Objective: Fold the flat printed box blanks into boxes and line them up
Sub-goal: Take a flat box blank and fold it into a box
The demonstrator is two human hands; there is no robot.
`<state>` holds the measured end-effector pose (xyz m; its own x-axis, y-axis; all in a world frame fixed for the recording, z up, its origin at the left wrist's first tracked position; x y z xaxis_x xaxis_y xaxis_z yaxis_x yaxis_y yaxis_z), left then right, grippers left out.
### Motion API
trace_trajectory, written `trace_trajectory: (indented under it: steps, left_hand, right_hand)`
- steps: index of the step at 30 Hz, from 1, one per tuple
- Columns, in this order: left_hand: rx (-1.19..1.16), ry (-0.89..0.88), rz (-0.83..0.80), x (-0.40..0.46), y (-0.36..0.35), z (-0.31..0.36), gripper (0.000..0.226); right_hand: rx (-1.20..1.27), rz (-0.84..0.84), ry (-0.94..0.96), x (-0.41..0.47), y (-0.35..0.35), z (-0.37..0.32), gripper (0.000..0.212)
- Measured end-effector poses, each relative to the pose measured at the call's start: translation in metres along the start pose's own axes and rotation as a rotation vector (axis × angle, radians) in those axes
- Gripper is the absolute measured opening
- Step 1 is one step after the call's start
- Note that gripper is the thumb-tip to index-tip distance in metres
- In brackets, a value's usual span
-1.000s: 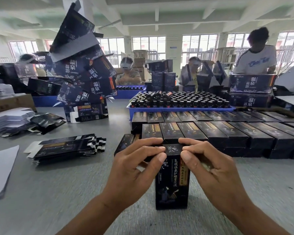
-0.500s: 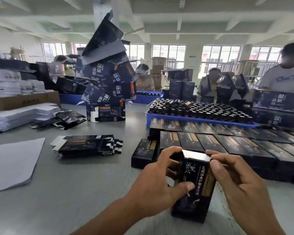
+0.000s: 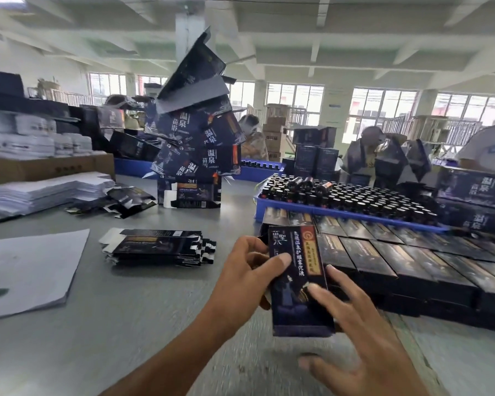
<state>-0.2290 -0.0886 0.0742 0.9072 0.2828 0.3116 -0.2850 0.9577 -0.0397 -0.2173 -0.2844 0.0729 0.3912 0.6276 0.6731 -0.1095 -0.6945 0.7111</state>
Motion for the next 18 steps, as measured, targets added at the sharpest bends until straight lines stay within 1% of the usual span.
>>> trace_trajectory:
  steps: [2,6,8,9,11,12,13,15,16,17,18]
  left_hand:
    - [-0.021,0.049,0.073,0.004,0.006,-0.004,0.028]
    - [-0.031,0.109,0.265,0.013,0.032,-0.007,0.028]
    - [0.001,0.121,0.332,0.016,0.046,-0.008,0.026]
    - [0.016,0.128,0.353,0.017,0.051,-0.009,0.026]
    - [0.03,0.144,0.375,0.02,0.055,-0.01,0.027]
    - [0.042,0.158,0.372,0.021,0.054,-0.01,0.027]
    - [0.052,0.174,0.36,0.021,0.051,-0.011,0.028]
    - [0.038,0.2,0.323,0.022,0.045,-0.013,0.031]
    - [0.029,0.21,0.31,0.022,0.042,-0.015,0.031]
    - [0.023,0.22,0.31,0.022,0.041,-0.016,0.032]
    - [0.011,0.235,0.317,0.022,0.042,-0.017,0.031]
  right_hand:
    - [-0.073,-0.017,0.056,0.001,-0.007,-0.003,0.076]
    - [0.037,0.039,0.009,0.001,-0.01,0.0,0.077]
    - [0.021,0.048,0.0,0.001,-0.01,0.003,0.077]
    - [0.008,0.055,0.01,0.003,-0.009,0.002,0.072]
    - [-0.081,0.054,0.072,0.007,-0.006,-0.003,0.052]
    - [-0.161,0.046,0.104,0.009,-0.006,-0.007,0.05]
    - [-0.233,0.035,0.135,0.011,-0.01,-0.008,0.053]
    - [-0.344,0.007,0.179,0.016,-0.024,-0.009,0.072]
    - [-0.377,0.01,0.199,0.02,-0.031,-0.011,0.077]
    - [-0.392,0.04,0.225,0.024,-0.037,-0.014,0.071]
    - [-0.395,0.074,0.243,0.029,-0.042,-0.017,0.059]
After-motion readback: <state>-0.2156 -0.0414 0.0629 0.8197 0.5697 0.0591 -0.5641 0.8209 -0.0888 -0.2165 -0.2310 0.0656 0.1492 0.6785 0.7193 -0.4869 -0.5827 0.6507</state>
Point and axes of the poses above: each hand's wrist, its own x-axis towards the middle knuckle, its own y-axis out of the back of the hand, z = x × y, the point moved 4 cm from there along x, towards the middle knuckle, and after that the axes turned 2 degrees about -z, right-handed, at the moved point
